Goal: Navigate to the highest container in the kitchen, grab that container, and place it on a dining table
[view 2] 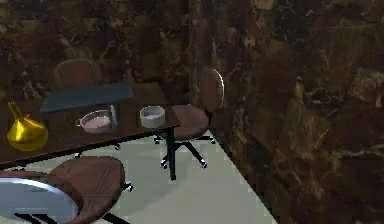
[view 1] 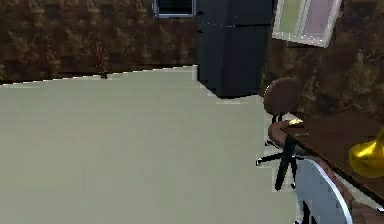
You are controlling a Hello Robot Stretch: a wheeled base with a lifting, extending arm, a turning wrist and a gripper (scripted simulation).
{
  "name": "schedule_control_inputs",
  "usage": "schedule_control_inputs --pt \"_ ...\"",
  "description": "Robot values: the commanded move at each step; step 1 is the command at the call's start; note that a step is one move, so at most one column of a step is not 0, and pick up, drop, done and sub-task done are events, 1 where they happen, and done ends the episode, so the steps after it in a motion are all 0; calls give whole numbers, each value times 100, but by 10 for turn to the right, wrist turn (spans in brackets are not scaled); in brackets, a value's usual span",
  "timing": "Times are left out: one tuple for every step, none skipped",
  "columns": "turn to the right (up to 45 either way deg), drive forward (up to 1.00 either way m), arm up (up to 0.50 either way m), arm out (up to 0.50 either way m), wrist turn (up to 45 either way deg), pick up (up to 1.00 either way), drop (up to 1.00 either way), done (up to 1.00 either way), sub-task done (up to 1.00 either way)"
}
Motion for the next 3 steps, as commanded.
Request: schedule_control_inputs --pt "390 0 0 0 0 0 0 0 0" --pt "0 5 0 0 0 0 0 0 0" --pt "-450 0 0 0 0 0 0 0 0"
